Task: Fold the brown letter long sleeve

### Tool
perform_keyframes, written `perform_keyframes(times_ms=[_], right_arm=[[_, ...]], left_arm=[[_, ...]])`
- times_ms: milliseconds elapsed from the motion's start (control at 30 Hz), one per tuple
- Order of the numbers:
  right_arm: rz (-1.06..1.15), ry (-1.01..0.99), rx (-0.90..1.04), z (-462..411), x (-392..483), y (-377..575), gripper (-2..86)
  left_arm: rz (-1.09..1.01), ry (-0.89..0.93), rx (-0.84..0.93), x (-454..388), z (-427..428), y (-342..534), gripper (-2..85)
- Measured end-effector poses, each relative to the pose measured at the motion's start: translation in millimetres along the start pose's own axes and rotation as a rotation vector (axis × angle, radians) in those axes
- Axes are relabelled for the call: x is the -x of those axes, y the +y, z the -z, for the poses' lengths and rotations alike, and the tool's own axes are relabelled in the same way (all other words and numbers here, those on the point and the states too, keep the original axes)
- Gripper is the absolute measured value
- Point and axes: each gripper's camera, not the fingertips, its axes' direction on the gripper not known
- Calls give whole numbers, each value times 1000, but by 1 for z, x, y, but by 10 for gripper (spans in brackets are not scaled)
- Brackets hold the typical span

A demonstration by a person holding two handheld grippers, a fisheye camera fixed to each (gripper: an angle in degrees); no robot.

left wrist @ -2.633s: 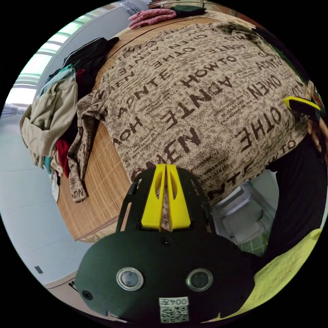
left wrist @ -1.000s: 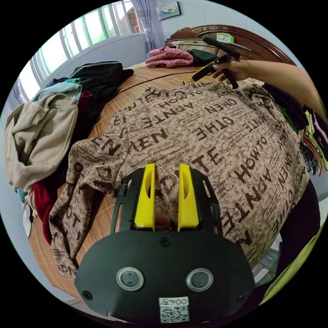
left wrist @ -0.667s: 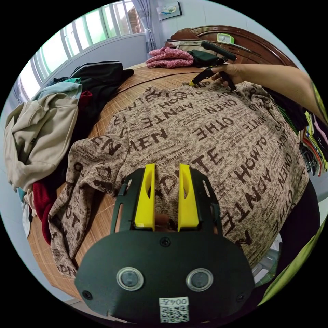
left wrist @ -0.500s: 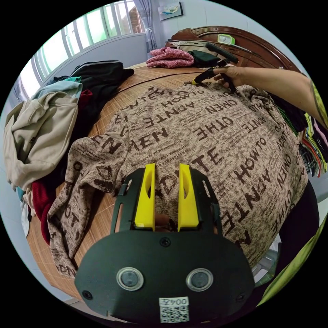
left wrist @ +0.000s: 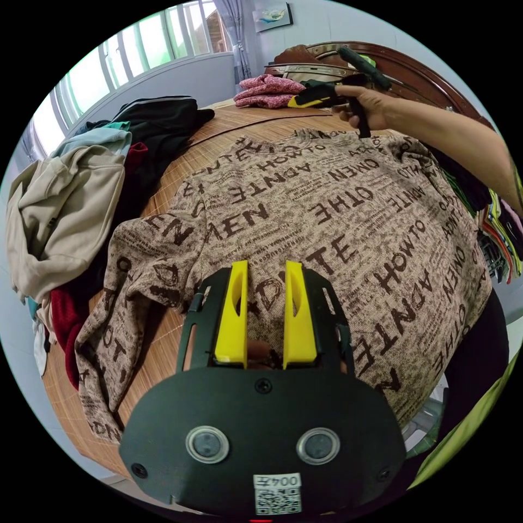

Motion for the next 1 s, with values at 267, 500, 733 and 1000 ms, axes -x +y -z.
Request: perform_keyframes(times_ms=[267,500,733,1000], right_arm=[[86,-25,184,-92,73,-22,68],[9,20,172,-101,67,-24,55],[226,63,226,-118,133,-10,65],[85,-6,230,-79,129,3,50]], left_arm=[[7,9,0,0,-12,5,94],[26,34,1,5,-20,9,89],[25,24,1,4,-25,14,88],[48,55,1,13,-26,19,85]])
